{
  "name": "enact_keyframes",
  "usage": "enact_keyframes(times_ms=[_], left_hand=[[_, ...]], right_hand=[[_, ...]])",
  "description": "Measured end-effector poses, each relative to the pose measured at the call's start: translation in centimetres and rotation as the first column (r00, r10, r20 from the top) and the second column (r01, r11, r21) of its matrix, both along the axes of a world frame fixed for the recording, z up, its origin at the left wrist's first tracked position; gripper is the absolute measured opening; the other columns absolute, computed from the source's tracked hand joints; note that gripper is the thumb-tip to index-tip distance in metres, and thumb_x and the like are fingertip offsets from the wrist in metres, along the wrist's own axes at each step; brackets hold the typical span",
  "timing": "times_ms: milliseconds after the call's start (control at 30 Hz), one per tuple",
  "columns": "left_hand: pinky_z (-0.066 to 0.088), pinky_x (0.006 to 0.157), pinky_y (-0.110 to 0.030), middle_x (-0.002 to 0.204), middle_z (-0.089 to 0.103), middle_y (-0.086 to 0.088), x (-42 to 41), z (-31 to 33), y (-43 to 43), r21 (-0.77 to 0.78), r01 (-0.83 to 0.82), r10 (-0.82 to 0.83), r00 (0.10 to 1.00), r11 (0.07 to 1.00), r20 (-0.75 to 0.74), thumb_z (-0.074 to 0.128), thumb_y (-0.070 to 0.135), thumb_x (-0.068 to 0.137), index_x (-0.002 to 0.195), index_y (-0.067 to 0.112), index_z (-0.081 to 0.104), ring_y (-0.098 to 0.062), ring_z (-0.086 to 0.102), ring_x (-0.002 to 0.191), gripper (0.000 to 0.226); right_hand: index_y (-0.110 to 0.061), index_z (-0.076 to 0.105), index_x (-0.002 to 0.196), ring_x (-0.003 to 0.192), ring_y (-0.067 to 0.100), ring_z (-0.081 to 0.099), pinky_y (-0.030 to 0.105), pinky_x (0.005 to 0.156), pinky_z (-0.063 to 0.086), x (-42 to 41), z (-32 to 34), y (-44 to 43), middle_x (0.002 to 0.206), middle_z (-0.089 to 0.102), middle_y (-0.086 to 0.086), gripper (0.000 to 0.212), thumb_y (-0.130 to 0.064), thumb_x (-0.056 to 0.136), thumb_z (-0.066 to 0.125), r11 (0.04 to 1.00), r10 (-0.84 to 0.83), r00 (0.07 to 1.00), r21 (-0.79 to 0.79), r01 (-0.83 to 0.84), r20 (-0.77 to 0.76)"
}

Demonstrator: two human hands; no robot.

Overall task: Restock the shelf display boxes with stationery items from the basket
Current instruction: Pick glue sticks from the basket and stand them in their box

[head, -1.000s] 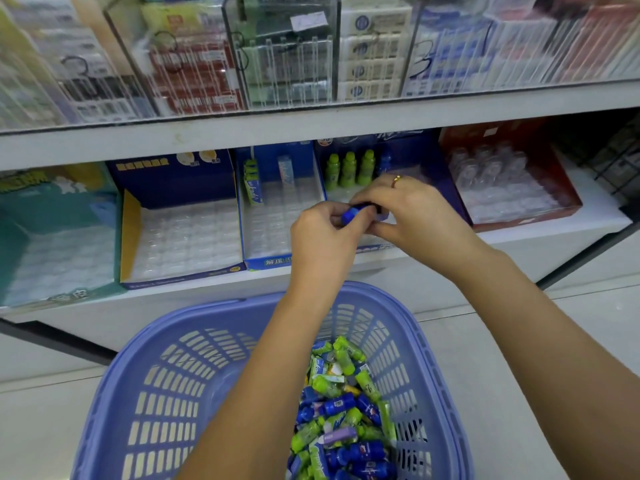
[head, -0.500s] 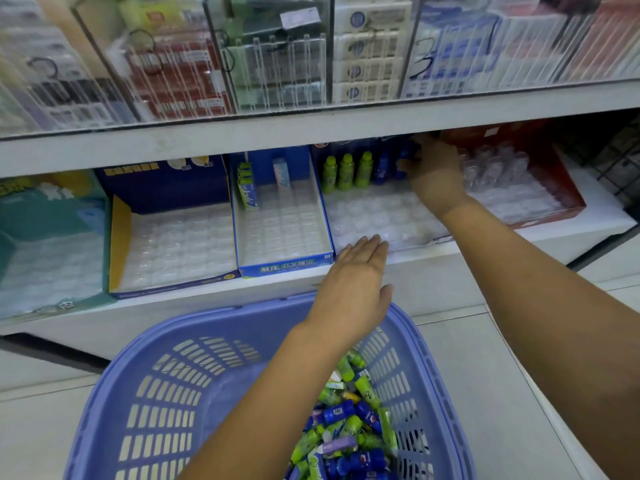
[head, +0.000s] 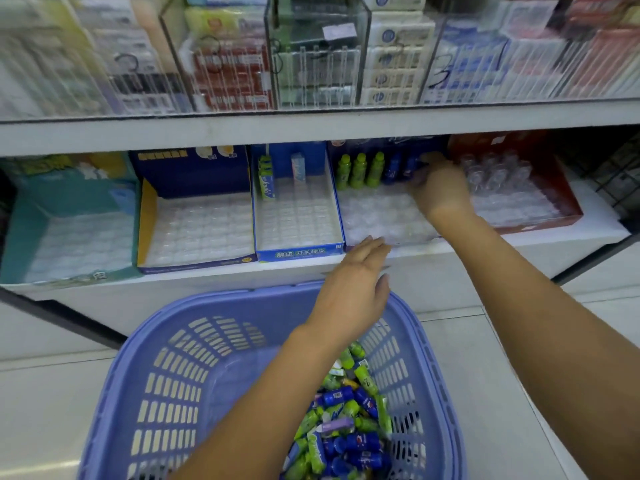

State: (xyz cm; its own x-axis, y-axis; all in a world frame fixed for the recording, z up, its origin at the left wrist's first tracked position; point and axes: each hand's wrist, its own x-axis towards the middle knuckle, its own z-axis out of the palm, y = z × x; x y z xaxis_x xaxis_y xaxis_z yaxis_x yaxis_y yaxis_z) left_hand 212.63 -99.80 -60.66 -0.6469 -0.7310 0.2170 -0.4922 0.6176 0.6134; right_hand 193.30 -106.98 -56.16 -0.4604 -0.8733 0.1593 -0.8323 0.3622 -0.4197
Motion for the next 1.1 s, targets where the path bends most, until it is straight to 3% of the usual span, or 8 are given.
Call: enact_keyframes(times_ms=[100,267,367,467,600,767,900,1100], left_hand=[[0.036,0.088,-0.016,0.12,0.058,-0.002,3.3,-3.3,1.9,0.099,-0.148,0.159,0.981,0.984,-0.114,0.053,0.011,0.089,0.117,0.015,0.06,-0.014,0.054,0.109,0.029],[0.045,0.084,-0.025,0.111,0.068,-0.006,9.8,-11.8,4.5,0.446,-0.282,0.154,0.941,0.85,0.3,0.052,0.006,0.087,0.11,0.014,0.067,-0.022,0.063,0.1,0.028],[0.042,0.081,-0.023,0.113,0.067,-0.007,11.8,-15.1,6.3,0.532,-0.215,0.003,0.928,0.819,0.372,0.052,0.005,0.084,0.113,0.014,0.067,-0.023,0.061,0.104,0.033],[0.04,0.083,-0.025,0.121,0.062,-0.01,12.1,-16.7,6.6,0.537,-0.185,-0.07,0.905,0.823,0.419,0.055,0.009,0.085,0.118,0.012,0.063,-0.026,0.057,0.109,0.033],[0.044,0.093,-0.035,0.127,0.057,-0.014,12.3,-18.4,6.3,0.495,-0.199,-0.084,0.866,0.845,0.492,0.056,0.006,0.088,0.126,0.014,0.057,-0.029,0.055,0.113,0.039],[0.047,0.09,-0.035,0.123,0.061,-0.012,12.8,-19.6,6.2,0.496,-0.281,-0.052,0.83,0.822,0.556,0.061,0.007,0.085,0.126,0.014,0.056,-0.029,0.057,0.112,0.042],[0.046,0.083,-0.034,0.109,0.067,-0.014,12.7,-18.1,5.6,0.547,-0.314,0.069,0.904,0.776,0.422,0.065,0.013,0.083,0.113,0.01,0.061,-0.03,0.061,0.104,0.031],[0.043,0.066,-0.015,0.092,0.067,0.009,9.5,-9.4,3.4,0.533,-0.259,0.319,0.948,0.806,-0.021,0.063,0.036,0.088,0.114,0.024,0.06,-0.002,0.062,0.08,0.029]], right_hand=[[-0.007,0.066,0.093,0.084,0.024,0.062,0.025,0.068,0.041,4.9,-0.2,4.6,0.092,0.068,0.011,0.015,-0.016,0.081,0.068,0.991,0.13,0.984,-0.04,-0.126,0.123],[-0.009,0.069,0.094,0.087,0.02,0.062,0.028,0.076,0.049,14.0,-5.9,11.9,0.091,0.069,0.005,0.016,-0.019,0.082,0.067,0.686,0.407,0.858,0.515,-0.514,0.314],[-0.004,0.062,0.112,0.105,0.03,0.059,0.036,0.088,0.049,16.1,-11.7,14.2,0.115,0.063,0.016,0.029,-0.016,0.086,0.062,0.489,0.449,0.845,0.711,-0.505,0.291],[-0.004,0.053,0.122,0.113,0.031,0.054,0.036,0.09,0.045,16.5,-16.0,15.6,0.123,0.057,0.017,0.034,-0.012,0.089,0.057,0.443,0.47,0.853,0.776,-0.449,0.226],[-0.002,0.057,0.114,0.111,0.033,0.054,0.037,0.088,0.046,16.8,-18.4,15.5,0.118,0.058,0.018,0.026,-0.011,0.09,0.054,0.472,0.52,0.844,0.778,-0.414,0.133],[-0.003,0.059,0.1,0.102,0.032,0.058,0.037,0.082,0.047,17.1,-19.4,14.8,0.096,0.056,0.014,0.017,-0.018,0.09,0.058,0.351,0.501,0.844,0.848,-0.398,0.189],[-0.003,0.059,0.111,0.106,0.032,0.059,0.033,0.082,0.047,16.2,-19.0,14.8,0.113,0.06,0.017,0.024,-0.011,0.089,0.057,0.398,0.484,0.85,0.813,-0.424,0.207],[-0.011,0.067,0.101,0.087,0.022,0.062,0.034,0.082,0.047,11.4,-10.3,12.5,0.096,0.067,0.008,0.025,-0.022,0.08,0.073,0.892,0.181,0.79,0.24,-0.383,0.586]])
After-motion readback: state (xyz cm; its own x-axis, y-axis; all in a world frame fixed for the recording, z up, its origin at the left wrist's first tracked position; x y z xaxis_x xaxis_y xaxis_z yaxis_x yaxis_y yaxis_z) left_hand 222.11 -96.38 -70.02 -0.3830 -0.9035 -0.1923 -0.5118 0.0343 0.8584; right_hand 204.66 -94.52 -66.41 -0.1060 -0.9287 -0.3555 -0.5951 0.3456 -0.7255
